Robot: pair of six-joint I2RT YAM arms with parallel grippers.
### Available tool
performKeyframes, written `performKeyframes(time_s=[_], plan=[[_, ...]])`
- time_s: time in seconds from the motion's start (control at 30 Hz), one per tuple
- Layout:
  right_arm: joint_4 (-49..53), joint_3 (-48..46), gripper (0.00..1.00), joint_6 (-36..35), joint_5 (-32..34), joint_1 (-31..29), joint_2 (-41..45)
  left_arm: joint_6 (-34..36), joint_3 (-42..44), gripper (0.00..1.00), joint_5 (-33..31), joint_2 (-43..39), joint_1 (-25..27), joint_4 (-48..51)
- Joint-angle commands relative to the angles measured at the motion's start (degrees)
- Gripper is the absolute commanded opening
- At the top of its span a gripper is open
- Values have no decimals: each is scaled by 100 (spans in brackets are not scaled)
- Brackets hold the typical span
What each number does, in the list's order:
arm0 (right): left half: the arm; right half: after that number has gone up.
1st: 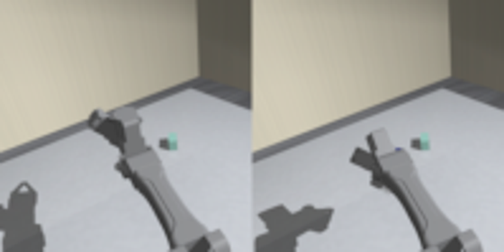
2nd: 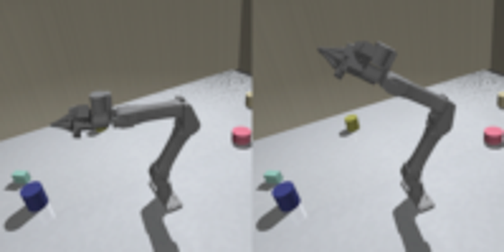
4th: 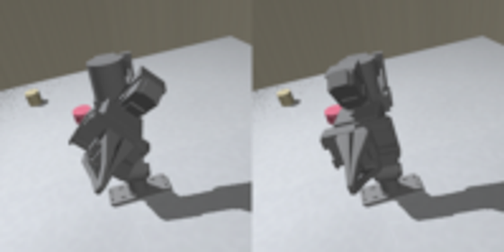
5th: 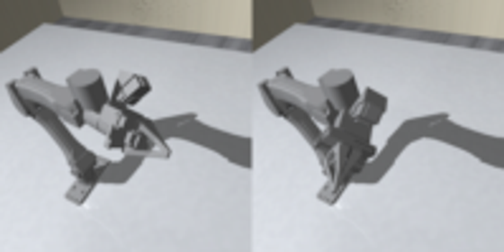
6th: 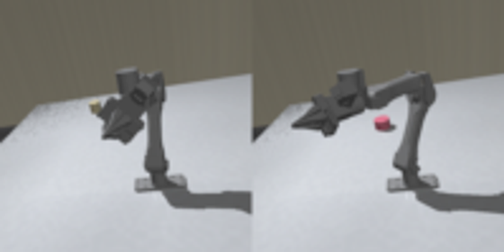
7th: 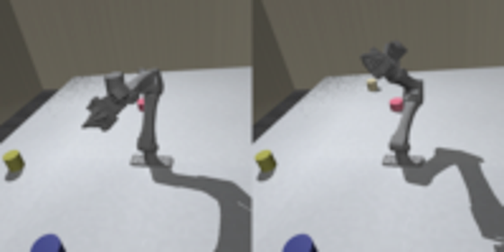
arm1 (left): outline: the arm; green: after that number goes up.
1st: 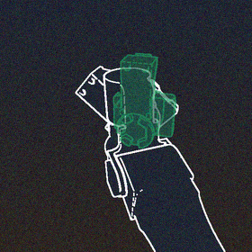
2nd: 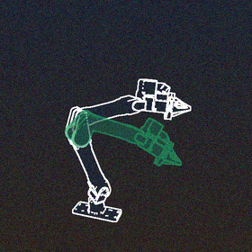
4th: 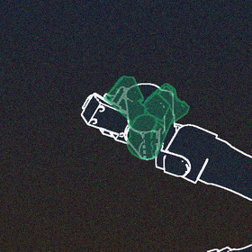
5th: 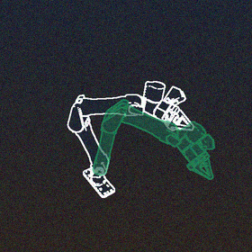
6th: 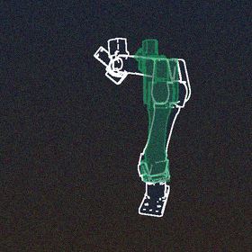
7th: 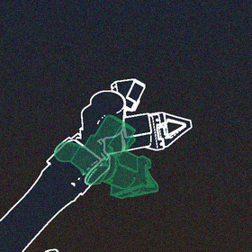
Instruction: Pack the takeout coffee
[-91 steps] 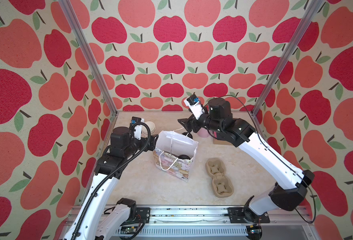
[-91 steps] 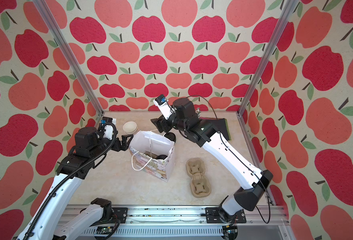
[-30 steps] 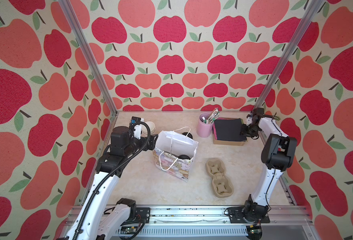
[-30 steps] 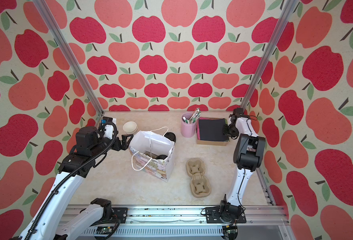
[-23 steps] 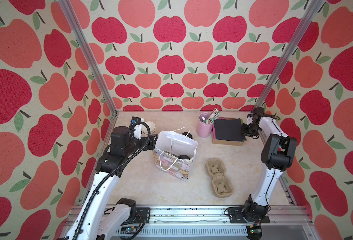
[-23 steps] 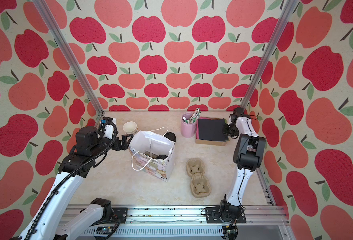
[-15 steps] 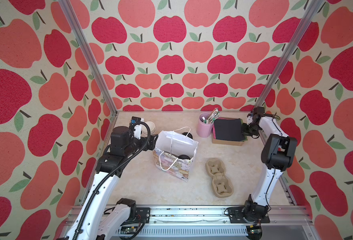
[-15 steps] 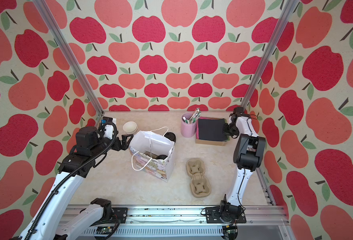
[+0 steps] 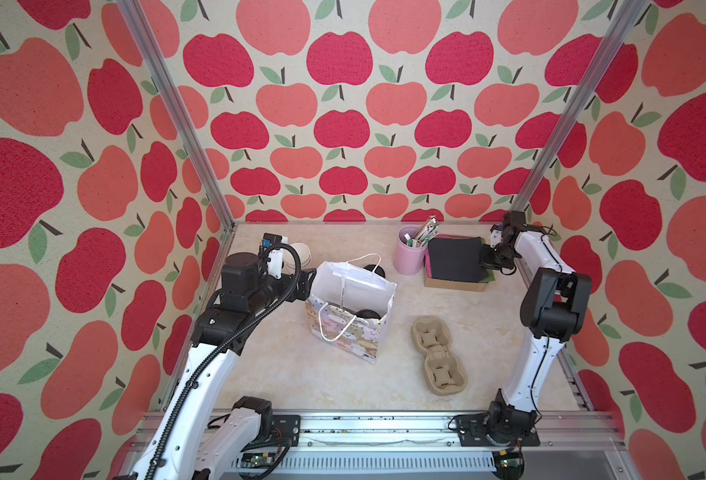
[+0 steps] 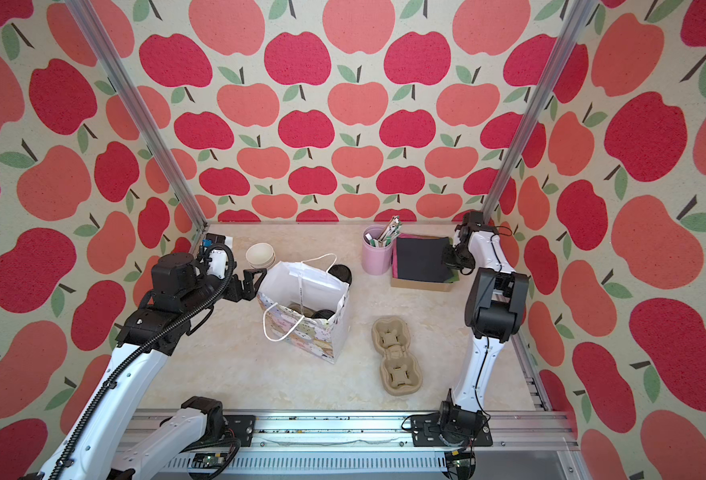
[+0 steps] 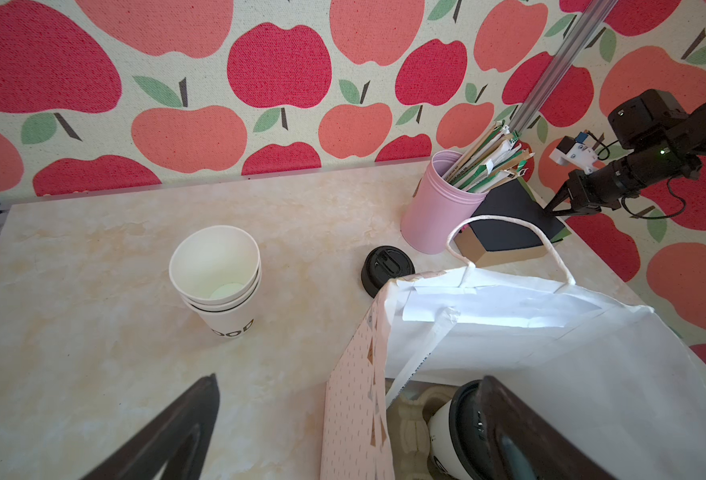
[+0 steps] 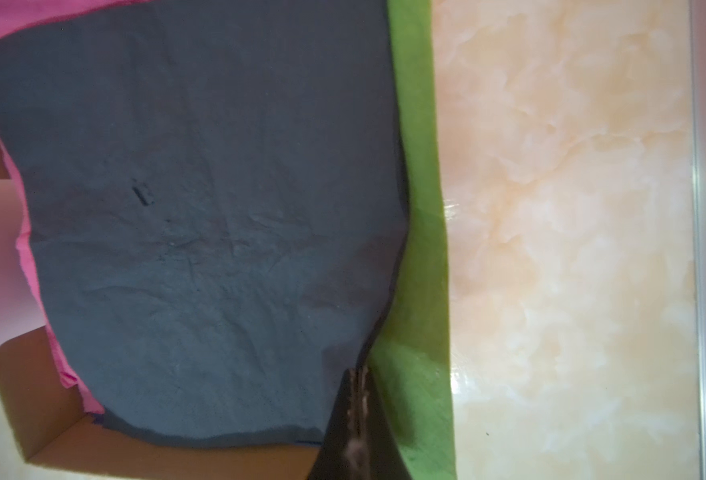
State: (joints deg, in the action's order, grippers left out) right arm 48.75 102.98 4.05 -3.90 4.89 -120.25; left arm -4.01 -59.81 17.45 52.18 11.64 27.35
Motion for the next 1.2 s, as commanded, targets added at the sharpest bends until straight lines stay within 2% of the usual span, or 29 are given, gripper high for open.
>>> performKeyframes(time_s=[0.0, 0.63, 1.17], plan=[[194, 331, 0, -80, -45, -236, 177, -38, 77, 99, 92, -46, -32, -107], [346, 975, 0, 150, -495, -1246, -202, -56, 180, 99, 65, -129, -34, -123], [321, 954, 4, 385, -925, -1475, -631, -74, 224, 99, 56, -160, -50, -138]])
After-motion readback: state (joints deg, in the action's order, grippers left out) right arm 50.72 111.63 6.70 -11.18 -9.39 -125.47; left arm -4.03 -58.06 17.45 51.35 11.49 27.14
